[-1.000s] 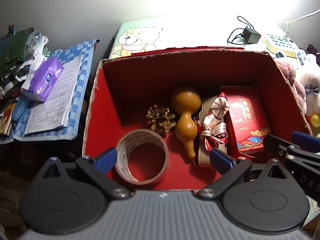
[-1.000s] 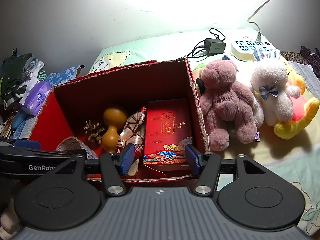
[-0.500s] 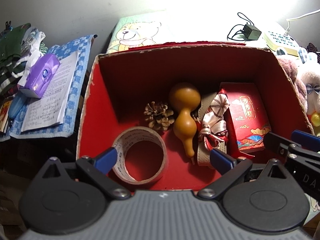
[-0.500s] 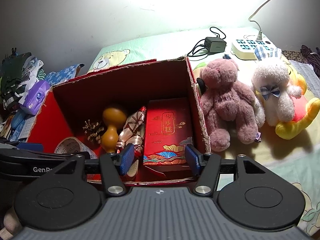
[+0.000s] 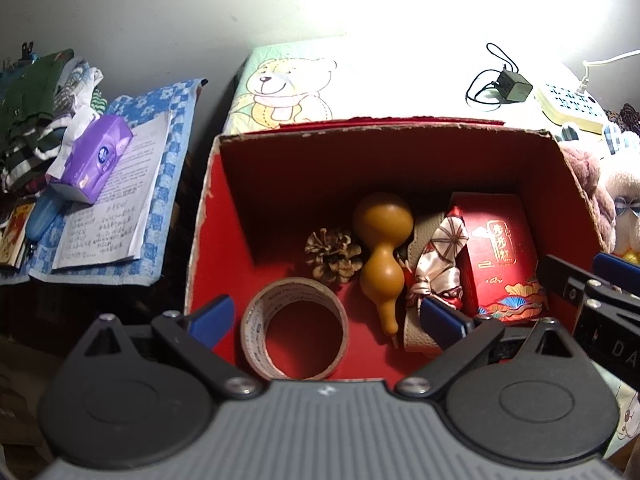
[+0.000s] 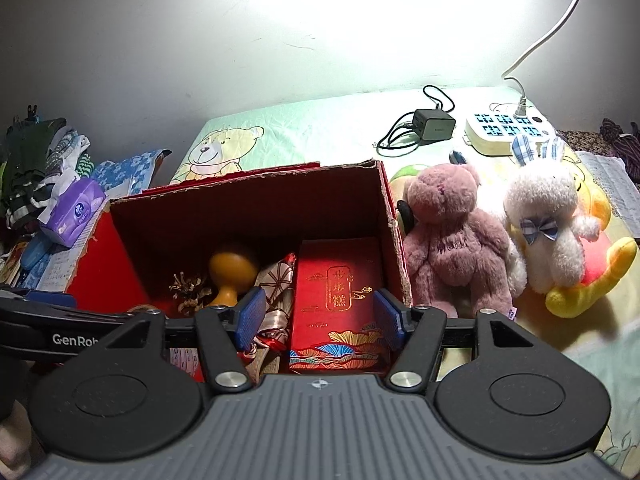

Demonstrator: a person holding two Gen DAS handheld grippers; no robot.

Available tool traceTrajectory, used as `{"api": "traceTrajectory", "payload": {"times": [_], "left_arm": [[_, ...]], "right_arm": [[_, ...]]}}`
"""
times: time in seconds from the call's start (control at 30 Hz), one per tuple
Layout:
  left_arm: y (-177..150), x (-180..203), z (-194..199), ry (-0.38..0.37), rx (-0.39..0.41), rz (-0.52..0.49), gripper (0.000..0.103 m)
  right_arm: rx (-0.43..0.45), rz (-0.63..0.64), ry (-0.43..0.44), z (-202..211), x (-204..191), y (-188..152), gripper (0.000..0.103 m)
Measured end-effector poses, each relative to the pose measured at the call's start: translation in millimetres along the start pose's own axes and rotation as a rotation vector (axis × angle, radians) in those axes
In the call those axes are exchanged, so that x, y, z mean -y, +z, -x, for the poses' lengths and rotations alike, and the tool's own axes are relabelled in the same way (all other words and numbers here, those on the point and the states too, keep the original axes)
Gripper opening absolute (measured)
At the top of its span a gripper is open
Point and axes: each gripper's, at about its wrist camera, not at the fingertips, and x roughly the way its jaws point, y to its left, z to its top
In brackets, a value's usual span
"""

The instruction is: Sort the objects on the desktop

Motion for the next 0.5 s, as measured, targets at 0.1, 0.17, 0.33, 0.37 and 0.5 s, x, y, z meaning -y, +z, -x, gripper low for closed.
{"api": "traceTrajectory", "payload": {"times": [0.1, 0.17, 0.33, 0.37, 0.5], "left_arm": [[1, 0, 2, 0.009, 0.005, 0.006, 0.100], [1, 1, 4, 0.014, 0.009, 0.008, 0.100], [0, 7, 9, 0.033, 0.014, 0.023, 0.100], [-1, 8, 10, 0.039, 0.017, 0.027, 0.100], [-3, 12, 17, 0.064, 0.029, 0.054, 0.100]], "right_arm": [[0.002, 0.007, 0.015, -1, -1, 2, 0.062], [0.002, 0.014, 0.023, -1, -1, 4, 0.062], [0.001, 0.032, 0.049, 0, 3, 6, 0.063], [0.001, 0.036, 0.054, 0, 4, 6, 0.063], [0.004, 0.056, 0.084, 3, 9, 6, 0.063]]}}
